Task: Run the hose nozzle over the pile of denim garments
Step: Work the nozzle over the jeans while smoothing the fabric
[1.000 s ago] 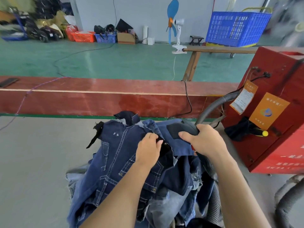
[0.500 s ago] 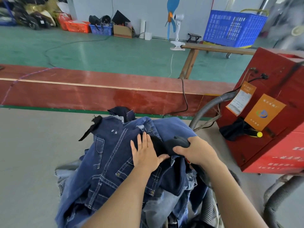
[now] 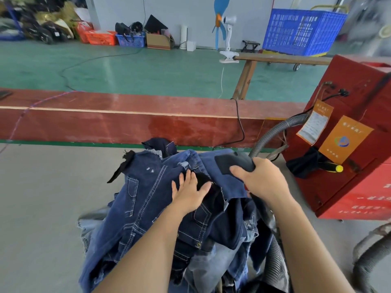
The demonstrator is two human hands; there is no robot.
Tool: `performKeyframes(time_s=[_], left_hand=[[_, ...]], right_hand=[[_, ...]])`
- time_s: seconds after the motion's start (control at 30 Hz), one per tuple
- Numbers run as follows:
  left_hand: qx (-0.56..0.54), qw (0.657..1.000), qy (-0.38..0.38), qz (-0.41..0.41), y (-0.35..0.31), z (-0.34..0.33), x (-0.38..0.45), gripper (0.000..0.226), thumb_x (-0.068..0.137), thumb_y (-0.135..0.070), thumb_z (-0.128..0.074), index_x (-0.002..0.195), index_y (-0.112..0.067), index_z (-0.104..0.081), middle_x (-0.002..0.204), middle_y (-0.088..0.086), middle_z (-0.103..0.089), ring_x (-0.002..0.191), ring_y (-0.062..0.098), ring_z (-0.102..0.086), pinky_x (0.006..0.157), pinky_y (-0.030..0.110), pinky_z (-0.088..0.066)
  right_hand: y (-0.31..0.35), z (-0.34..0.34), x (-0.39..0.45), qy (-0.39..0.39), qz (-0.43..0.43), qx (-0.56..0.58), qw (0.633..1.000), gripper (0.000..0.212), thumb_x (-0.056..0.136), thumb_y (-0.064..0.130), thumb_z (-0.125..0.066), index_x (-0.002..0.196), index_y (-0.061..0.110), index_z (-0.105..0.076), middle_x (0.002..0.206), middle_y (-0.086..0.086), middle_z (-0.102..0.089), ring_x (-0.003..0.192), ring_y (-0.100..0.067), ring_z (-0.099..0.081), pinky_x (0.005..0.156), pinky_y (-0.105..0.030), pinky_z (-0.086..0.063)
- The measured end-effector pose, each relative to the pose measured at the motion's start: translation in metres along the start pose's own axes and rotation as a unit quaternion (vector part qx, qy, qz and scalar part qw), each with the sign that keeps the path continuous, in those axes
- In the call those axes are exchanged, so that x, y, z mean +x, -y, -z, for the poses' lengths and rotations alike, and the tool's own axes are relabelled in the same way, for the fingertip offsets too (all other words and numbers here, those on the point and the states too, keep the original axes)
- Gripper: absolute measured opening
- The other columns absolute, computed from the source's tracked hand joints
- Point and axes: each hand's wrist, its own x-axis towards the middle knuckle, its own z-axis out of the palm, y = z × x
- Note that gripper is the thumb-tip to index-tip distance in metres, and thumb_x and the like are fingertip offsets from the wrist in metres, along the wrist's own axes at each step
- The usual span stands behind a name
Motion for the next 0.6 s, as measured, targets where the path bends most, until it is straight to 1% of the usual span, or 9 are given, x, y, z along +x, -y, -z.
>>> performKeyframes(time_s=[0.1, 0.17, 0.27, 0.33, 0.4, 0.53, 0.6], left_hand=[[0.081, 0.996, -0.03, -0.004, -0.001, -0.008, -0.002, 0.09, 0.095, -0.061, -0.037, 0.153, -0.011, 0.008, 0.161, 0.002, 0.018, 0.147, 0.023, 0.018, 0.116, 0.046, 0.013], [0.096, 0.995, -0.033, 0.002, -0.002, -0.012, -0.003, 0.093, 0.094, -0.06, -0.041, 0.153, -0.01, 0.01, 0.16, 0.003, 0.019, 0.147, 0.024, 0.019, 0.116, 0.047, 0.012], [0.1, 0.994, -0.044, 0.005, -0.004, -0.014, -0.004, 0.094, 0.094, -0.056, -0.045, 0.153, -0.009, 0.011, 0.16, 0.003, 0.02, 0.147, 0.024, 0.019, 0.116, 0.047, 0.012], [0.102, 0.993, -0.055, 0.008, -0.006, -0.015, -0.005, 0.093, 0.094, -0.057, -0.045, 0.153, -0.009, 0.01, 0.161, 0.003, 0.018, 0.147, 0.023, 0.019, 0.116, 0.046, 0.012], [0.099, 0.994, -0.055, 0.011, -0.008, -0.015, -0.006, 0.094, 0.094, -0.057, -0.046, 0.153, -0.01, 0.009, 0.161, 0.002, 0.019, 0.147, 0.023, 0.019, 0.117, 0.046, 0.012], [0.083, 0.995, -0.049, 0.01, -0.007, -0.012, -0.007, 0.095, 0.093, -0.056, -0.048, 0.153, -0.01, 0.009, 0.161, 0.003, 0.018, 0.147, 0.023, 0.018, 0.117, 0.046, 0.011], [0.086, 0.995, -0.05, 0.009, -0.008, -0.012, -0.008, 0.095, 0.093, -0.056, -0.048, 0.153, -0.01, 0.009, 0.161, 0.003, 0.019, 0.147, 0.023, 0.018, 0.117, 0.046, 0.011]], right_hand=[[-0.002, -0.008, -0.006, 0.064, 0.002, -0.09, 0.994, 0.038, 0.083, 0.051, -0.063, 0.073, 0.019, -0.046, 0.066, 0.003, -0.056, 0.06, -0.011, -0.052, 0.048, -0.028, -0.031], [-0.003, -0.013, -0.006, 0.104, 0.001, -0.139, 0.985, 0.039, 0.083, 0.052, -0.063, 0.075, 0.019, -0.044, 0.068, 0.004, -0.054, 0.064, -0.014, -0.051, 0.049, -0.028, -0.031], [-0.001, -0.026, -0.007, 0.112, 0.012, -0.184, 0.976, 0.037, 0.085, 0.053, -0.062, 0.085, 0.018, -0.047, 0.068, 0.006, -0.05, 0.067, -0.017, -0.051, 0.047, -0.027, -0.03], [0.002, -0.035, -0.006, 0.093, 0.018, -0.152, 0.984, 0.036, 0.086, 0.052, -0.06, 0.087, 0.018, -0.048, 0.067, 0.007, -0.05, 0.067, -0.018, -0.053, 0.046, -0.027, -0.03], [0.005, -0.038, -0.003, 0.062, 0.013, -0.09, 0.994, 0.036, 0.087, 0.051, -0.06, 0.087, 0.017, -0.048, 0.065, 0.007, -0.052, 0.063, -0.016, -0.054, 0.046, -0.026, -0.031], [0.002, -0.012, 0.004, -0.025, -0.002, 0.009, 1.0, 0.033, 0.085, 0.049, -0.062, 0.085, 0.017, -0.055, 0.07, 0.005, -0.059, 0.064, -0.013, -0.055, 0.049, -0.025, -0.033], [-0.002, 0.0, 0.003, -0.018, -0.012, 0.022, 1.0, 0.03, 0.084, 0.047, -0.064, 0.078, 0.02, -0.054, 0.066, 0.006, -0.06, 0.059, -0.009, -0.054, 0.048, -0.025, -0.033]])
